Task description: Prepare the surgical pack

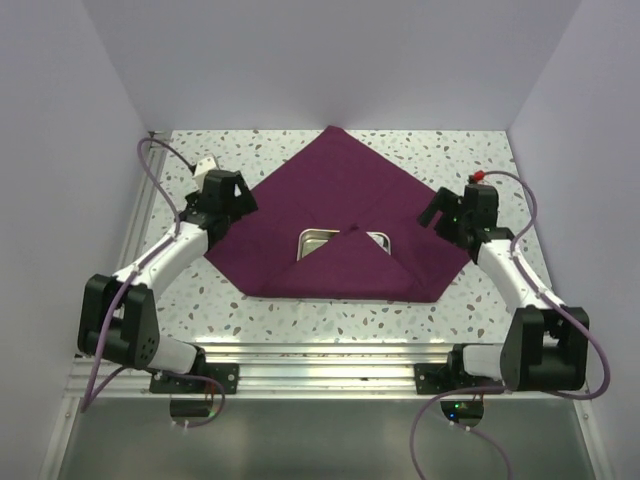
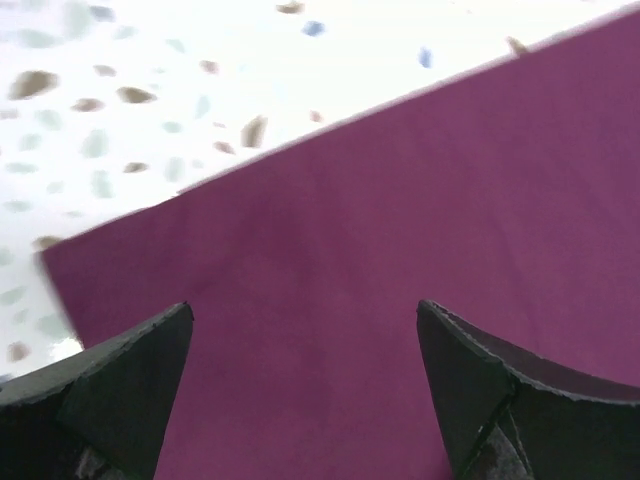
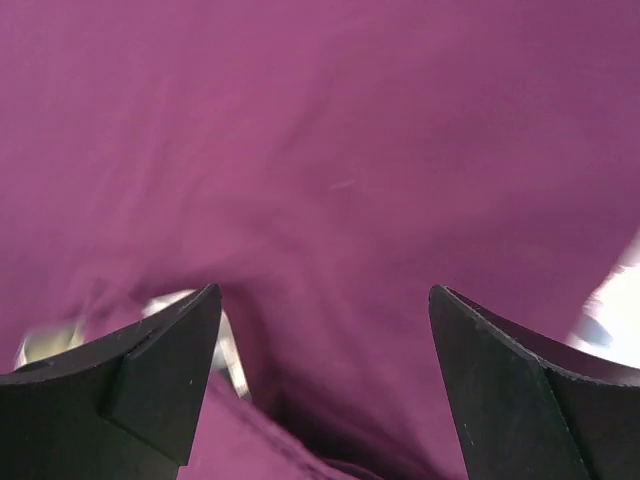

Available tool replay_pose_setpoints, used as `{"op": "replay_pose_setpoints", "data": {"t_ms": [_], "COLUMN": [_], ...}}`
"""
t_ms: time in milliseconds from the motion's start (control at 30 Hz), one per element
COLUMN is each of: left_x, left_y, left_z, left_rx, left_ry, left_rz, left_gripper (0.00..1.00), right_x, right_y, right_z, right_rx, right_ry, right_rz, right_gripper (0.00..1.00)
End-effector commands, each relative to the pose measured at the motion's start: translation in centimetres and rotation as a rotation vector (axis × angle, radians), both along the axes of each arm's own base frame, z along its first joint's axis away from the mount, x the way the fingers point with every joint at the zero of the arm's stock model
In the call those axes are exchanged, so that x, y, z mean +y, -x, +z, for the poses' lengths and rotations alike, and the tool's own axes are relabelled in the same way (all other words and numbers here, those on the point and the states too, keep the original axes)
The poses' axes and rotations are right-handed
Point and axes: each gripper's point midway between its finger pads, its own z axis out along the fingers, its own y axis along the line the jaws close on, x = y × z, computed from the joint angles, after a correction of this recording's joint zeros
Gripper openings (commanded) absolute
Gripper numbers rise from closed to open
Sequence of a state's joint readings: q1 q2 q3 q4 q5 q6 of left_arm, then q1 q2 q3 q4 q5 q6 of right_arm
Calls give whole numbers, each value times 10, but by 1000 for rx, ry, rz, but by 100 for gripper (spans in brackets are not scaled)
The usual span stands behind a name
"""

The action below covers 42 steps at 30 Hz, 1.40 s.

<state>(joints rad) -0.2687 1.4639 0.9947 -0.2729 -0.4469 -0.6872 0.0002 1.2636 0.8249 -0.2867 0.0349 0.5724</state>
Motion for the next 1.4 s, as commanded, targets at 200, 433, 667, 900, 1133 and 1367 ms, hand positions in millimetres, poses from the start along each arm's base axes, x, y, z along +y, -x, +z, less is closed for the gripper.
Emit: {"op": "replay_pose_setpoints", "data": {"t_ms": [200,433,667,900,1133,1367], "left_x": [-99,-125,-142,-148,-148,-144], "left_y": [19,41,56,67,64,63], "left_z": [-1,-18,-30,-33,-39,-39], "left_rx": [-133,-175,-212,-247,-223,-226], "left_ry": [175,251,320,354,349,329], "left_rz": [-650,-800,-915,-959,-950,-935], "left_gripper": [98,97,95,94,93,93], "right_x": [117,179,197,216,224,223], "right_y": [-27,-40,-54,-56,-56,-55], "right_z": [30,44,22,-4,-18,-33], "right_rx": [-202,-315,-315,-278,-237,-178], "right_ry": [-170,-161,-122,-117,-112,-111], "right_rz": [708,982,1069,1139,1161,1153], "right_gripper": [83,79,77,73,71,73]}}
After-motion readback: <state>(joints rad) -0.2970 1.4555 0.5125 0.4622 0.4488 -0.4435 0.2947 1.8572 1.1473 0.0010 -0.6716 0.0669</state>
